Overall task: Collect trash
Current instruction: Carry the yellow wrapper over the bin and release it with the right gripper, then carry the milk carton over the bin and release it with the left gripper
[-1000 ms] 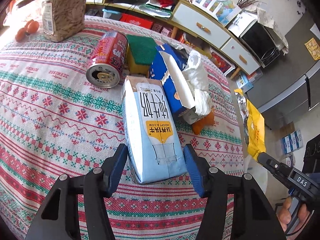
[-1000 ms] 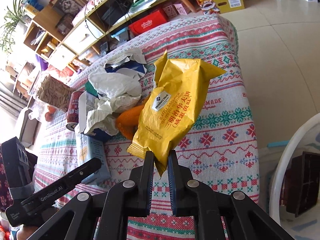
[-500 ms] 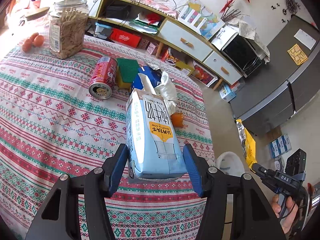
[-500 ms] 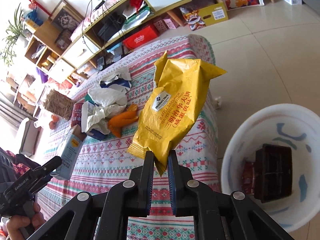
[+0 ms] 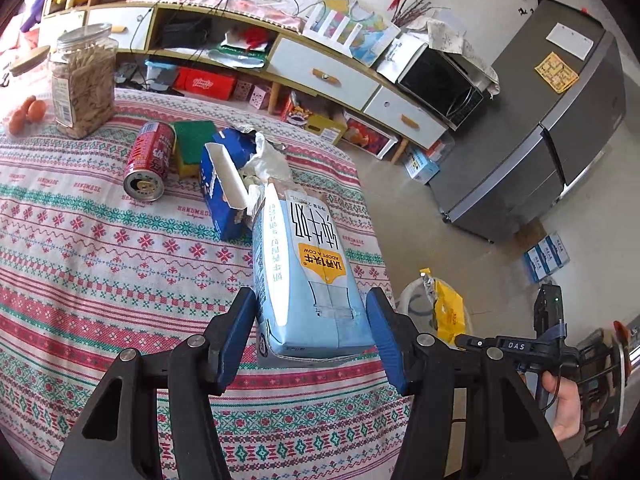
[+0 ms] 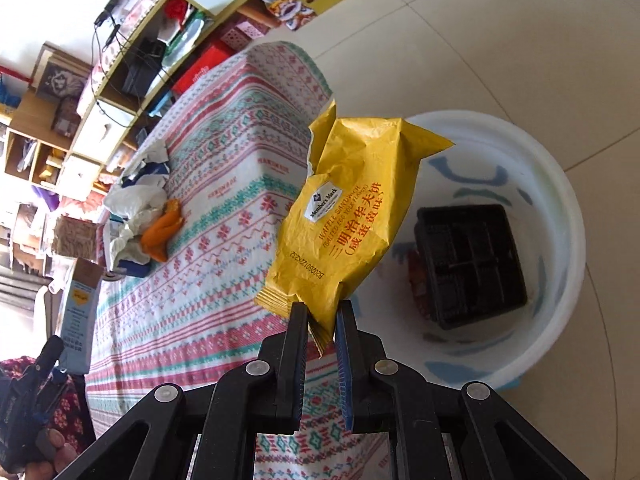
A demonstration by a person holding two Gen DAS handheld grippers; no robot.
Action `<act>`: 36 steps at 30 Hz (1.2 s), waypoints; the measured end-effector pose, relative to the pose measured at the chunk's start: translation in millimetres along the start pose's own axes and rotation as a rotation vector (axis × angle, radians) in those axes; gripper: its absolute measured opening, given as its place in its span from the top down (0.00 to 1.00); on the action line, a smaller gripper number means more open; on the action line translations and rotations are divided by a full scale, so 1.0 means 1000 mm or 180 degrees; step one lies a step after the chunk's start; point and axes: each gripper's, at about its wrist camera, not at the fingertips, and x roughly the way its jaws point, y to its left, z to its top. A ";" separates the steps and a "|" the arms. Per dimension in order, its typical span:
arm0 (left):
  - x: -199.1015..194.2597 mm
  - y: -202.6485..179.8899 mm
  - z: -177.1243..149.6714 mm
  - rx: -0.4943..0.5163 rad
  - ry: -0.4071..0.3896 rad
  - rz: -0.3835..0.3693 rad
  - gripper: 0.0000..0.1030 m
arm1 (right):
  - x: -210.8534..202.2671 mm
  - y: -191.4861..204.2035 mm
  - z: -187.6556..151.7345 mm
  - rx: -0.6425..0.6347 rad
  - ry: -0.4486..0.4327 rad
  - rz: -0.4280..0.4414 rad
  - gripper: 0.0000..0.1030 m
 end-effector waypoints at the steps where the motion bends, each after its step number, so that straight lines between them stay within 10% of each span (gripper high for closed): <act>1: 0.001 -0.001 -0.001 0.0015 0.0007 -0.0002 0.42 | 0.004 0.000 -0.001 -0.0046 0.0027 -0.0102 0.88; 10: 0.004 -0.008 -0.003 0.0123 0.0041 -0.0056 0.42 | 0.025 -0.015 -0.005 -0.0167 0.0203 -0.0940 0.84; 13: 0.006 -0.011 -0.004 0.0160 0.0070 -0.0078 0.42 | 0.026 -0.025 -0.005 -0.0114 0.0222 -0.1317 0.50; 31: 0.106 -0.137 -0.051 0.0635 0.0821 -0.0749 0.42 | -0.049 -0.025 0.016 0.0397 -0.0872 -0.1014 0.45; 36: 0.157 -0.173 -0.064 0.0657 0.0807 -0.0616 0.42 | -0.058 -0.036 0.018 0.0570 -0.0972 -0.0915 0.45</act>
